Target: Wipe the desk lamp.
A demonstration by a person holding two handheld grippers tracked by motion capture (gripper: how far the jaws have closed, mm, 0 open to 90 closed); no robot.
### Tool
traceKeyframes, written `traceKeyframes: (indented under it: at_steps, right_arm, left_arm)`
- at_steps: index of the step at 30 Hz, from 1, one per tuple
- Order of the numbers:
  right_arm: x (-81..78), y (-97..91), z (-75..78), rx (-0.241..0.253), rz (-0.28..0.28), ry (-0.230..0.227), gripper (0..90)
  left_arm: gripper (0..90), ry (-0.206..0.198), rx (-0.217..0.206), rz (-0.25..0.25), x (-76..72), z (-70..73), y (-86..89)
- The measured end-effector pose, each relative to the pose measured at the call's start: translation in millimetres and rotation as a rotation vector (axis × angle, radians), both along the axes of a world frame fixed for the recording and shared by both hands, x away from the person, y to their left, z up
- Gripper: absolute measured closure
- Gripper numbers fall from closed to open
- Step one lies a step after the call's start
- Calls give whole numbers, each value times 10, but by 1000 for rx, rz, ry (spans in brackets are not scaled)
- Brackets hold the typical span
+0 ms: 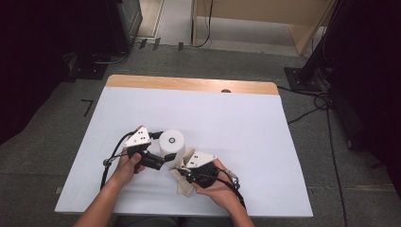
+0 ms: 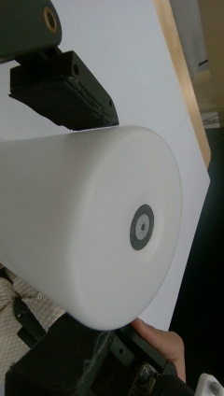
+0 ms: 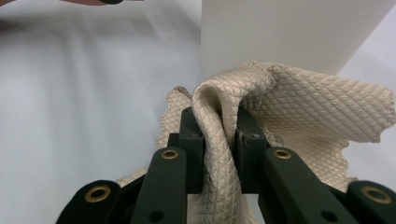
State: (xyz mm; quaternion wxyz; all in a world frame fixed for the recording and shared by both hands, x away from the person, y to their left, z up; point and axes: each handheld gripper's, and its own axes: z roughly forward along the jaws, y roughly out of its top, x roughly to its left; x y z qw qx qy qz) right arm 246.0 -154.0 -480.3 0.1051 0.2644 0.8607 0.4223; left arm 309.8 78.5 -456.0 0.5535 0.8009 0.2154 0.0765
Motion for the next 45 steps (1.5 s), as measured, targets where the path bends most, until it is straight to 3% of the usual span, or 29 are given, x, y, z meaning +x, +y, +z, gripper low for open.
traceKeyframes:
  at_steps: [8,13,17,24,26,29,33,40,42,45]
  right_arm:
    - [9,23,5,1,1,-21,780]
    - [17,42,59,-33,15,-58,783]
    - [-19,12,206,-28,2,-110,783]
    - [-48,-84,610,8,-31,-245,782]
    - [-45,-89,649,19,-30,-264,781]
    - [-23,-92,605,30,-26,-252,778]
    - [4,-129,433,58,-31,-203,776]
    - [63,-70,84,18,-6,-97,774]
    - [76,-46,29,-6,1,-74,773]
    - [101,-65,26,-5,-3,-59,772]
  left_arm:
    - [61,-3,-5,-17,21,-17,-12]
    - [68,-12,9,-12,5,-7,-3]
    - [71,-14,12,-11,-2,-4,4]
    - [75,-5,2,-5,3,-3,21]
    - [74,-5,0,-7,2,0,21]
    - [74,-4,-1,-6,0,-1,20]
    - [73,-4,0,-9,-1,-4,17]
    - [71,-6,1,-4,-3,-3,11]
    - [71,-6,1,-4,-2,-4,11]
    - [71,-4,1,-2,-2,-7,9]
